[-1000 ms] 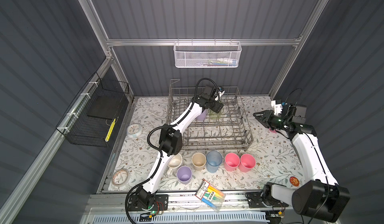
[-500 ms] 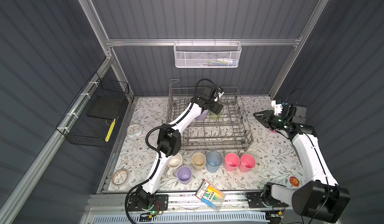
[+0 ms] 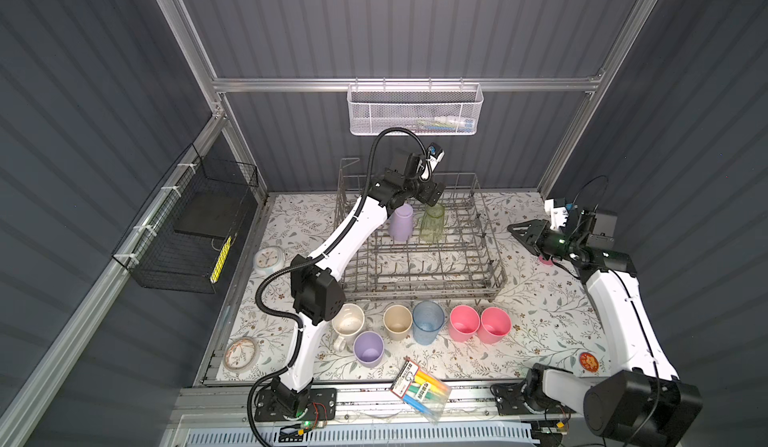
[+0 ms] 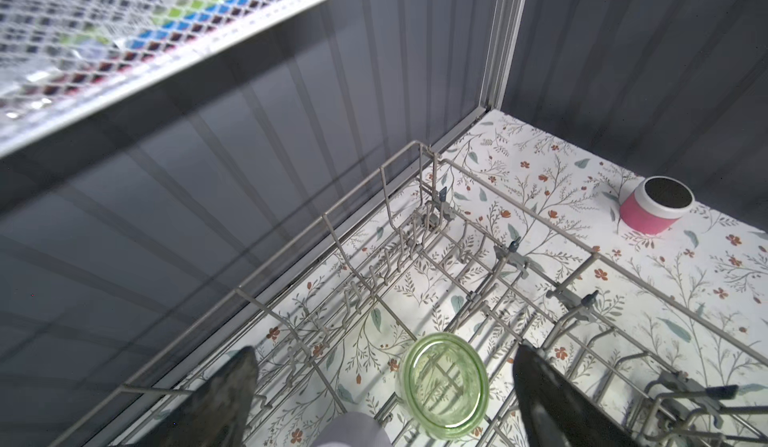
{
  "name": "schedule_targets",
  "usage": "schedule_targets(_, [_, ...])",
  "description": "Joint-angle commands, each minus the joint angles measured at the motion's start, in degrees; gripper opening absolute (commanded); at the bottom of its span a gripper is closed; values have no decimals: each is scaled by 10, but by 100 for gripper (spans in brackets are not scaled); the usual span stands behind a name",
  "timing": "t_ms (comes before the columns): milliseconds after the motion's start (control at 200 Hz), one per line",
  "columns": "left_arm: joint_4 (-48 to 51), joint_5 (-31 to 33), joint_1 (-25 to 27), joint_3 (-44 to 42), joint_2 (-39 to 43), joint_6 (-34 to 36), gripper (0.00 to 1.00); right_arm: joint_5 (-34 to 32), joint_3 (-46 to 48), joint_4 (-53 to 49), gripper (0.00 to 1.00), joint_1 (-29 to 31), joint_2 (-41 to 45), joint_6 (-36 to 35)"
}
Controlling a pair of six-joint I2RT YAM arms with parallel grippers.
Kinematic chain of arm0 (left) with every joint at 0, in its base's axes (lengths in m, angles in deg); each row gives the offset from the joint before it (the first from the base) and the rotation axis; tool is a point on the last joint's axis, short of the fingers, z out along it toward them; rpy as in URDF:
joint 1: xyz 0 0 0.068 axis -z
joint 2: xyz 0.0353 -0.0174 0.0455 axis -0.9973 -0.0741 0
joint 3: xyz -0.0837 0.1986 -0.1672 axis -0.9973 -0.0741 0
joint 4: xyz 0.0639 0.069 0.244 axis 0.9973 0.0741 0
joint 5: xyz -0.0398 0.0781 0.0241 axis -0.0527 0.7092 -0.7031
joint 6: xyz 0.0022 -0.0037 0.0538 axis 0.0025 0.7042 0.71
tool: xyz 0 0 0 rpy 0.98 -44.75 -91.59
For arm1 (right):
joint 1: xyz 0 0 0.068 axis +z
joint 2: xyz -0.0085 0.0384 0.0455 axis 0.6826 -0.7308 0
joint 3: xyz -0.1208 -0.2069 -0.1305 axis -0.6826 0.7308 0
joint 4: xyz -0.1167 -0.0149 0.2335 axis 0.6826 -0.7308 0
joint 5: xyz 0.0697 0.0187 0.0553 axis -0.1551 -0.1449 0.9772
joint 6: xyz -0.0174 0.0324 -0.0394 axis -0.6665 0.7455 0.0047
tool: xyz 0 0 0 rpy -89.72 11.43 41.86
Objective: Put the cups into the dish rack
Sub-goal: 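Open the left gripper and raise it while the right arm moves to the pink cups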
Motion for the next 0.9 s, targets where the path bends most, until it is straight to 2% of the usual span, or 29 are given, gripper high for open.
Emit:
schedule_targets(0, [-30,-8,-1,-40,52,-19,95,7,3,-5,34,-2,19,-7])
schedule_targets(110, [-50,-12,-1,-89,103,-40,95,-2,-3,-20,34,8,22,-14])
schedule_targets(230, [-71,-18,-1,-150,168,-65,95,-41,-25,-67,34,42,43,-43])
schedule_targets(445, [-146,-15,-1,-328,328,-112,95,-142,-52,-160,33,145,96,-79])
schedule_targets(595, [-176,-18,-1,-432,418,-144,94,-194,-44,-234,33,219,146,-74])
schedule_targets(765, [-184,-16,-1,-488,468,-164,94,-308,-31,-352,33,306,181,-74])
schedule_targets(896, [-191,-21,-1,-501,477,-178,94,-351,1,-405,34,355,203,-45])
